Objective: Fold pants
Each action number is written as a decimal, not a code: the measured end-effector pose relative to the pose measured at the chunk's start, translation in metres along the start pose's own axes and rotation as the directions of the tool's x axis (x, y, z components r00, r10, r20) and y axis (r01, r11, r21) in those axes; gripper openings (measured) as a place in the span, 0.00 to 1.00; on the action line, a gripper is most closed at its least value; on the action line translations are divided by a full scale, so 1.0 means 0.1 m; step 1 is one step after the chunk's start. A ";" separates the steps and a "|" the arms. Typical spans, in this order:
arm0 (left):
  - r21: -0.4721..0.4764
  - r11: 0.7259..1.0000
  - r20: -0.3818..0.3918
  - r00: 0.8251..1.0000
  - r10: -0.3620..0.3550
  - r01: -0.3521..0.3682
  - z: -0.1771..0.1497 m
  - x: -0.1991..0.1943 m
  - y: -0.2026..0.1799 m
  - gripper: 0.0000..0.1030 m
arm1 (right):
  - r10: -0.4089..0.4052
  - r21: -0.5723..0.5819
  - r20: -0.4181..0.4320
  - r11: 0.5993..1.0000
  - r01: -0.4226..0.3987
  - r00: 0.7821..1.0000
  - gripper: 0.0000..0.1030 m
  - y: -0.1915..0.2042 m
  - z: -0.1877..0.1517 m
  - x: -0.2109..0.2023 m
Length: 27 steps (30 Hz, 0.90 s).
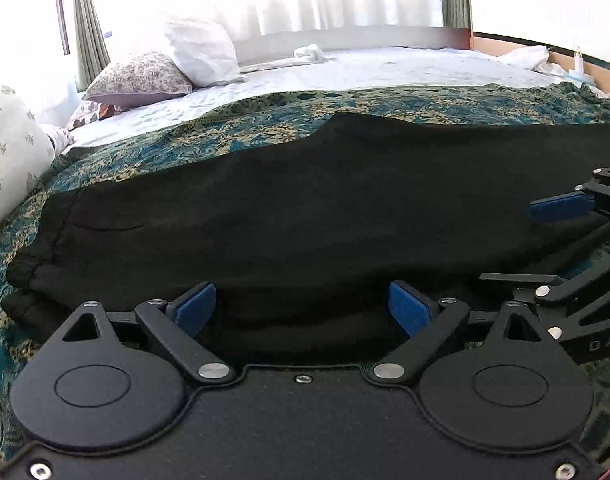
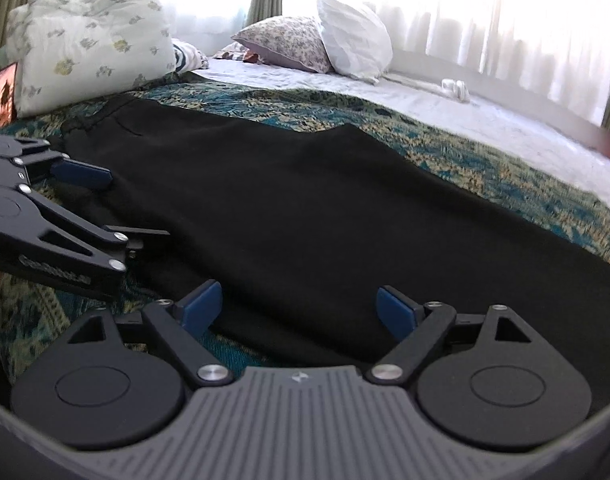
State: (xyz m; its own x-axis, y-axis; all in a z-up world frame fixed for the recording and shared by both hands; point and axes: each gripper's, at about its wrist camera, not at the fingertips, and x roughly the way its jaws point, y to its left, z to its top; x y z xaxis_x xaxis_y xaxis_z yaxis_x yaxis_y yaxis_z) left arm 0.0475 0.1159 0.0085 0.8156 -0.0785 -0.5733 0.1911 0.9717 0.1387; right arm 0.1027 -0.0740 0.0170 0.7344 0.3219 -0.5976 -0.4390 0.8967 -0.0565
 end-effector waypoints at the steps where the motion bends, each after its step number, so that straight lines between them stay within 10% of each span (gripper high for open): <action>1: 0.000 1.000 0.011 1.000 -0.014 0.014 0.00 0.01 0.00 0.75 | 0.005 0.011 -0.004 1.000 -0.005 1.000 0.89 -0.01 0.01 0.01; 7: -0.063 0.994 0.044 0.995 -0.087 0.089 0.06 0.00 0.06 0.19 | 0.015 -0.002 -0.002 1.000 -0.015 1.000 0.90 0.01 0.01 0.04; 15: -0.110 0.989 0.072 0.993 -0.091 0.099 0.12 -0.13 0.16 0.14 | -0.053 0.041 -0.010 0.998 0.053 0.999 0.87 -0.02 0.07 0.12; 22: -0.113 0.989 0.063 0.994 -0.091 0.098 0.05 -0.16 0.16 0.13 | -0.101 0.033 0.047 0.995 0.099 0.994 0.26 -0.01 0.01 0.03; 27: -0.111 0.990 0.043 0.995 -0.086 0.090 -0.02 -0.18 0.14 0.12 | -0.110 0.011 0.057 0.994 0.109 0.992 0.18 0.03 -0.05 -0.03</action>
State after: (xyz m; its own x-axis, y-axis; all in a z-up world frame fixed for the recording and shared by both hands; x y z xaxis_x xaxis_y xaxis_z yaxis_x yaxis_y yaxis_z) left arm 0.0340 0.1311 0.0190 0.8188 -0.1708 -0.5481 0.2016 0.9795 -0.0040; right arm 0.0967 -0.0733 0.0146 0.8065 0.2382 -0.5412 -0.3501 0.9300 -0.1124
